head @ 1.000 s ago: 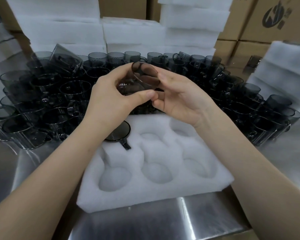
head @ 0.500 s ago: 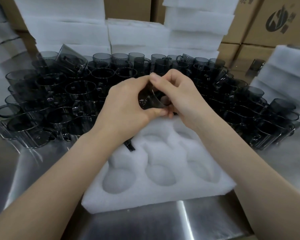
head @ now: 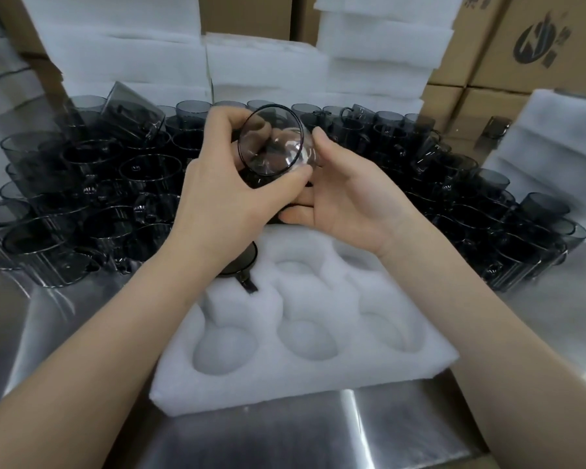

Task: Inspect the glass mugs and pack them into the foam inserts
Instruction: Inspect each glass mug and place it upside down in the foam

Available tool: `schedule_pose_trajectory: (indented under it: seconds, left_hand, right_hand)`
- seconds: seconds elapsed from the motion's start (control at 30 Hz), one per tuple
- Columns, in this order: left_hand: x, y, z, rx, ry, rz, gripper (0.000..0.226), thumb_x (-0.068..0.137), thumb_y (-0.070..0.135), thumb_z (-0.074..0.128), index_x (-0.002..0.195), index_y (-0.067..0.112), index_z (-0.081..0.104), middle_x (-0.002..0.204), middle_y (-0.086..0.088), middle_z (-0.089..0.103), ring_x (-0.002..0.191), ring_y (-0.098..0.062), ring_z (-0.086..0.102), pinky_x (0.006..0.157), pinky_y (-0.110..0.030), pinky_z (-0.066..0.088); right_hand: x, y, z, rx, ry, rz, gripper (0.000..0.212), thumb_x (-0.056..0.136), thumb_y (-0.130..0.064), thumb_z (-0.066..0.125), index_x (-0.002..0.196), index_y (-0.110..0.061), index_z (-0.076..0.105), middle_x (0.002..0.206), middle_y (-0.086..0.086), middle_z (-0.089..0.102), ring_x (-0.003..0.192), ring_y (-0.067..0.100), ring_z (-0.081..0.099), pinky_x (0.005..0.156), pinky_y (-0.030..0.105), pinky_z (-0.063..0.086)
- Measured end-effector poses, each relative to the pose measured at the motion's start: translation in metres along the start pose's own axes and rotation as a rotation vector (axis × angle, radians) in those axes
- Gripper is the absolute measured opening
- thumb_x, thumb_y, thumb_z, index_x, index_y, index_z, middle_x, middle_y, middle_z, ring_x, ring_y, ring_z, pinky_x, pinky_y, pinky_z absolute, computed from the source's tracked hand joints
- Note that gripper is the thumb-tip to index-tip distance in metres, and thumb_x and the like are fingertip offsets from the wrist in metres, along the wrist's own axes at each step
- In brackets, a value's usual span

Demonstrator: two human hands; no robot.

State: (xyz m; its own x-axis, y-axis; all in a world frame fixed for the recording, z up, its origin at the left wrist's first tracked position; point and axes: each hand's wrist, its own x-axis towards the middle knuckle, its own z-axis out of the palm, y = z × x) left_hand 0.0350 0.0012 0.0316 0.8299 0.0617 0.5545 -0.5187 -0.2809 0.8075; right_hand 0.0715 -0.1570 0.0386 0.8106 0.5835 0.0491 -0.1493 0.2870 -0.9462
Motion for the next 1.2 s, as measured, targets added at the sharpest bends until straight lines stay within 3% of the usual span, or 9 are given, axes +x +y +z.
schedule_pose_trajectory:
  seconds: [0.1, 0.27, 0.37, 0.47, 0.67, 0.87, 1.03, 1.13, 1.2]
  left_hand:
    - [0.0003, -0.0019, -0.0004, -0.052, -0.051, 0.017, 0.059, 0.067, 0.04, 0.074, 0.115, 0.022, 0.045, 0.115, 0.011, 0.065, 0.112, -0.013, 0.064, 0.099, -0.047, 0.049]
    - [0.001, -0.001, 0.0015, 0.095, -0.097, 0.078, 0.071, 0.067, 0.026, 0.073, 0.132, 0.022, 0.046, 0.122, 0.005, 0.053, 0.113, -0.005, 0.055, 0.1, -0.029, 0.048]
    - [0.0027, -0.0019, -0.0002, 0.198, -0.119, 0.084, 0.062, 0.067, 0.028, 0.071, 0.127, 0.021, 0.058, 0.12, 0.004, 0.057, 0.114, -0.007, 0.054, 0.102, -0.026, 0.045]
    - [0.0041, -0.0031, -0.0038, 0.081, -0.11, 0.019, 0.057, 0.065, 0.026, 0.074, 0.119, 0.031, 0.059, 0.121, 0.004, 0.063, 0.114, -0.009, 0.06, 0.101, -0.03, 0.048]
    - [0.0037, -0.0054, -0.004, 0.05, -0.201, 0.061, 0.063, 0.065, 0.019, 0.076, 0.125, 0.027, 0.058, 0.123, 0.004, 0.062, 0.118, -0.009, 0.058, 0.105, -0.035, 0.046]
    - [0.0024, -0.0068, -0.0036, 0.032, -0.254, 0.149, 0.068, 0.066, 0.015, 0.077, 0.13, 0.024, 0.054, 0.126, 0.004, 0.058, 0.124, -0.012, 0.054, 0.108, -0.036, 0.044]
    - [0.0031, -0.0055, -0.0051, -0.153, -0.199, 0.101, 0.063, 0.072, 0.005, 0.073, 0.129, 0.021, 0.052, 0.123, 0.001, 0.06, 0.117, -0.006, 0.059, 0.099, -0.025, 0.048]
    - [0.0036, -0.0032, -0.0069, -0.206, -0.16, 0.085, 0.053, 0.078, 0.008, 0.068, 0.128, 0.018, 0.051, 0.117, 0.0, 0.063, 0.109, -0.003, 0.062, 0.093, -0.021, 0.048]
    - [0.0044, -0.0023, -0.007, -0.204, -0.149, 0.075, 0.05, 0.08, 0.012, 0.067, 0.127, 0.019, 0.052, 0.116, 0.0, 0.063, 0.107, -0.003, 0.062, 0.094, -0.023, 0.048]
  right_hand:
    - [-0.001, -0.0011, -0.0024, -0.008, -0.018, -0.042, 0.035, 0.101, -0.039, 0.041, 0.122, -0.019, 0.059, 0.1, 0.005, 0.066, 0.07, 0.014, 0.063, 0.058, 0.025, 0.05]
    - [0.0006, 0.0034, -0.0048, -0.16, 0.161, -0.194, 0.036, 0.089, -0.026, 0.059, 0.124, -0.017, 0.059, 0.082, 0.003, 0.061, 0.054, 0.013, 0.053, 0.046, 0.02, 0.043]
    - [-0.0017, 0.0035, -0.0027, -0.209, 0.155, -0.2, 0.04, 0.093, -0.019, 0.059, 0.132, -0.01, 0.054, 0.084, 0.005, 0.06, 0.057, 0.014, 0.054, 0.049, 0.022, 0.047]
    - [-0.0039, 0.0004, -0.0023, -0.182, 0.123, -0.184, 0.048, 0.087, -0.017, 0.06, 0.134, -0.01, 0.052, 0.087, 0.007, 0.061, 0.058, 0.015, 0.057, 0.053, 0.023, 0.05]
    - [-0.004, 0.0021, -0.0009, -0.269, 0.253, -0.216, 0.014, 0.088, -0.027, 0.066, 0.097, -0.019, 0.059, 0.072, 0.001, 0.061, 0.04, 0.012, 0.046, 0.037, 0.019, 0.036]
    - [-0.0006, 0.0016, 0.0018, -0.205, 0.347, -0.229, 0.025, 0.1, -0.028, 0.051, 0.078, -0.017, 0.049, 0.067, 0.01, 0.054, 0.029, 0.014, 0.044, 0.031, 0.016, 0.029]
    - [0.0003, -0.0003, -0.0019, 0.057, 0.2, -0.132, 0.011, 0.099, -0.013, 0.046, 0.101, -0.01, 0.056, 0.065, -0.002, 0.056, 0.036, 0.0, 0.044, 0.032, 0.012, 0.036]
    - [-0.0025, -0.0021, -0.0027, 0.09, 0.042, -0.094, 0.036, 0.09, -0.015, 0.049, 0.126, -0.013, 0.052, 0.067, -0.008, 0.055, 0.039, -0.001, 0.044, 0.035, 0.01, 0.037]
    - [-0.0056, -0.0011, -0.0025, 0.026, -0.027, -0.096, 0.036, 0.093, -0.017, 0.046, 0.129, -0.016, 0.047, 0.058, -0.012, 0.056, 0.04, -0.002, 0.042, 0.036, 0.01, 0.035]
